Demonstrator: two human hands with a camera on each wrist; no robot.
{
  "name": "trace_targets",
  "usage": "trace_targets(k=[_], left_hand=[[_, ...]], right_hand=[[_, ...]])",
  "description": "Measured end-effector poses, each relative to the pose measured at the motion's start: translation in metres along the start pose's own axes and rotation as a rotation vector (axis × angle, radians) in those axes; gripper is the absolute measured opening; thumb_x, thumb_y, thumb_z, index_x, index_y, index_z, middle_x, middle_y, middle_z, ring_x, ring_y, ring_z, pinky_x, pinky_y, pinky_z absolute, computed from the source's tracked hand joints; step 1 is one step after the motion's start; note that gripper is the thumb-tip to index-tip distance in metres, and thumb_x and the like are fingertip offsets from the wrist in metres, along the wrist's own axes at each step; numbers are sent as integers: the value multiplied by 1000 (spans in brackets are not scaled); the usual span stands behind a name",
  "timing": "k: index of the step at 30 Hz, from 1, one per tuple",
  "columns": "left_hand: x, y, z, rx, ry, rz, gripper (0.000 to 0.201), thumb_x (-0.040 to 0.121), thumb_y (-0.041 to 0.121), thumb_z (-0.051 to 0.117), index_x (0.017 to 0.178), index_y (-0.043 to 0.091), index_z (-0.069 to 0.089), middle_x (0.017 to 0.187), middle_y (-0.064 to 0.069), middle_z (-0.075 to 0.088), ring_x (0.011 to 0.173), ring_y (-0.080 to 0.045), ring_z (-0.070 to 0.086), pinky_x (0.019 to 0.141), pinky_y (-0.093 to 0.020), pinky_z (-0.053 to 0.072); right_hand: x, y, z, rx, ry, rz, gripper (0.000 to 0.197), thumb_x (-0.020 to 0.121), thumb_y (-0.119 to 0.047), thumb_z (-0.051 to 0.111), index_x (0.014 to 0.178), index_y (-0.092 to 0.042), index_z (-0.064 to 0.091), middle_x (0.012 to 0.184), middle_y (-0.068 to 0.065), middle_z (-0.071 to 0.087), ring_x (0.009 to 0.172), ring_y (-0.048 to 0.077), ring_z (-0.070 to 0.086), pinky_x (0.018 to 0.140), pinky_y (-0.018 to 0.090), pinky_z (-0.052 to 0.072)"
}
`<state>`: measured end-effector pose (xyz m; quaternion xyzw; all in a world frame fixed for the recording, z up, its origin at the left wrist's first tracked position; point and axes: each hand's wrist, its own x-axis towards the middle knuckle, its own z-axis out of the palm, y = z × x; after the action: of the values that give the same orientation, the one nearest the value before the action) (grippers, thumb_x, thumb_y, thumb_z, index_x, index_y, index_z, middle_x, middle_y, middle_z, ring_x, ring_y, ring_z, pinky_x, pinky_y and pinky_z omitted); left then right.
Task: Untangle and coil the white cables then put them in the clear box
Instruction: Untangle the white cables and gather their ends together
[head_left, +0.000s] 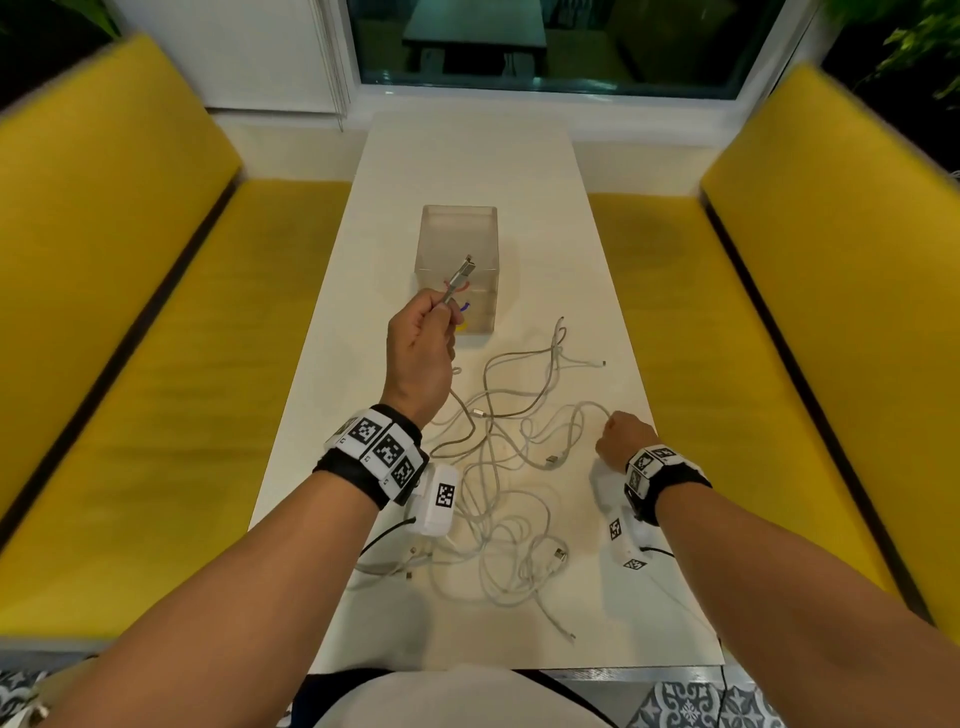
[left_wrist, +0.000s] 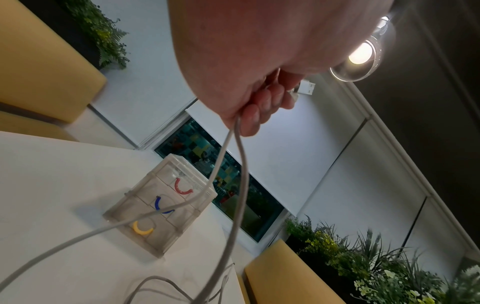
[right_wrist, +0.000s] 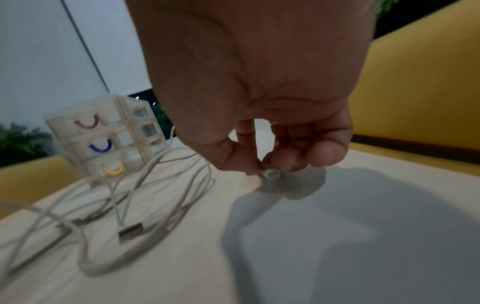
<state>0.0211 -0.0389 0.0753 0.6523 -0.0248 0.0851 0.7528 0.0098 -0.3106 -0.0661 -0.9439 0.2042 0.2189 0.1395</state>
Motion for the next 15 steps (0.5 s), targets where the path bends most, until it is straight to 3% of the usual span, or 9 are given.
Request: trace_targets(k=[2, 6, 9, 12, 15], left_hand=[[1, 0, -4, 2, 0, -2, 20, 90, 13, 42, 72, 11, 50, 53, -1, 39, 53, -12, 27, 49, -25, 24], [6, 2, -11, -25, 25, -27, 21, 90, 14, 43, 72, 13, 54, 55, 5, 35, 53, -12, 27, 49, -26, 22], [8, 7, -10, -42, 23, -33, 19, 90, 15, 43, 74, 11, 54, 57, 1, 34, 53, -13, 27, 51, -30, 21], [7, 12, -6, -39, 7, -39, 20, 89, 17, 43, 74, 12, 55, 59, -2, 31, 53, -13, 26, 50, -28, 22], [6, 17, -3, -40, 2, -37, 23, 93, 14, 43, 74, 12, 56, 58, 0, 34, 53, -13, 27, 48, -24, 26]], right_hand=[[-2, -5, -8, 80, -25, 6, 28, 93, -18, 51, 113, -2, 63, 115, 17, 67, 103, 35, 65, 74, 33, 47], [-16, -19, -42, 319, -136, -7, 26, 92, -15, 51, 101, 1, 70, 88, 13, 72, 71, 28, 68, 58, 28, 47], [-34, -37, -74, 247, -249, -174, 20, 93, -6, 55, 106, -8, 70, 92, 10, 76, 76, 22, 73, 65, 30, 52], [-49, -57, -98, 66, -144, -355, 21, 84, 1, 69, 102, -11, 73, 90, 4, 73, 79, 19, 72, 58, 23, 49], [-57, -72, -109, -48, -36, -421, 18, 83, 1, 70, 97, -10, 75, 91, 4, 69, 83, 19, 66, 57, 20, 46]])
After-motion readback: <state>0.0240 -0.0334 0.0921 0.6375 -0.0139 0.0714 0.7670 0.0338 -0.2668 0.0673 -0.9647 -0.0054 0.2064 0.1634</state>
